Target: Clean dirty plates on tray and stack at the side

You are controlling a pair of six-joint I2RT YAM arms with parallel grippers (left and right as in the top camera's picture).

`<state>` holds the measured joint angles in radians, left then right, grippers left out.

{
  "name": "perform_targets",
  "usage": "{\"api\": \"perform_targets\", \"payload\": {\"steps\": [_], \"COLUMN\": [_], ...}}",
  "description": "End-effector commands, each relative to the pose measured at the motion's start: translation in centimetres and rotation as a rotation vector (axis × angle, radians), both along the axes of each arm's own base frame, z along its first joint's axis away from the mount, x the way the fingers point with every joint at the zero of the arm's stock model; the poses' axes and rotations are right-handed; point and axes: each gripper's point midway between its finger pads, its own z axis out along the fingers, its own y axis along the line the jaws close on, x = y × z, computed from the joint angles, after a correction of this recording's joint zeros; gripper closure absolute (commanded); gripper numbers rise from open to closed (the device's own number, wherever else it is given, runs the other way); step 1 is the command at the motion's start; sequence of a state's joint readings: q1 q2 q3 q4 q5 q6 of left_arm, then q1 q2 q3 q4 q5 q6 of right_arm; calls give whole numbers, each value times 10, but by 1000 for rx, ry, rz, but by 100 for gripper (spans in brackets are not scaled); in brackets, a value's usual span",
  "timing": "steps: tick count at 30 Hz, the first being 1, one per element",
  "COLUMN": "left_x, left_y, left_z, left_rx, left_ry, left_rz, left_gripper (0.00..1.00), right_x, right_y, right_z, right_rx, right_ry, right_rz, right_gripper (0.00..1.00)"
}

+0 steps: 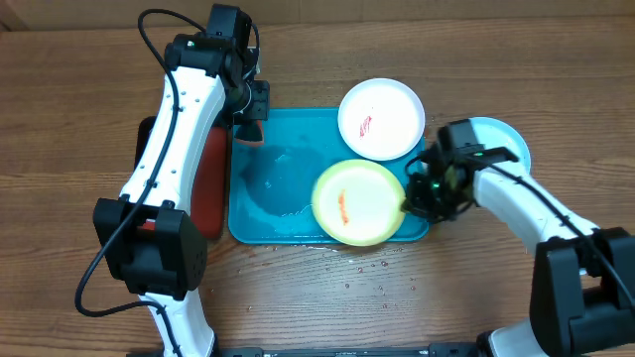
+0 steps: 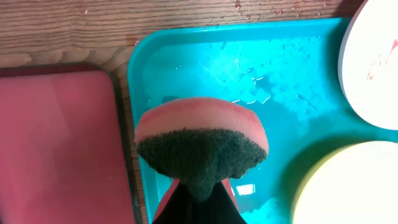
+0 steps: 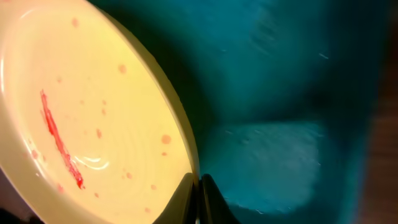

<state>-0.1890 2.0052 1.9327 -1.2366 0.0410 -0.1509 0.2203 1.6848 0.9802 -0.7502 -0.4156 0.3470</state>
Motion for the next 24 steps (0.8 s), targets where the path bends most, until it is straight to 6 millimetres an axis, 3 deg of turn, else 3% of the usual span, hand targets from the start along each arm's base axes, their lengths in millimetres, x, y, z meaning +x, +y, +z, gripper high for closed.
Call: {"api": "perform_targets", "payload": {"steps": [1, 3, 8, 12, 17, 24], "left_x": [6, 7, 6, 7, 7, 7], "left_y": [-1, -2, -1, -2, -2, -2], "left_z": [9, 9, 9, 9, 9, 9], "left_rx": [-23, -25, -24, -25, -25, -25], "left_ry": [-31, -33, -30, -33, -32, -32], "left_rz": [15, 15, 15, 15, 15, 15], "left_gripper": [96, 96, 96, 96, 96, 96], "right_x": [7, 19, 30, 31, 33, 54], "right_y": [42, 65, 91, 120, 128, 138], "right_z": [14, 17, 19, 22, 8, 2], "right_rx": [77, 60, -18, 11, -23, -46], "right_ry": [-43, -111, -227, -293, -274, -291], "right_rz": [-37, -86, -195, -175, -185, -197], "right_gripper": [96, 96, 96, 96, 96, 96]}}
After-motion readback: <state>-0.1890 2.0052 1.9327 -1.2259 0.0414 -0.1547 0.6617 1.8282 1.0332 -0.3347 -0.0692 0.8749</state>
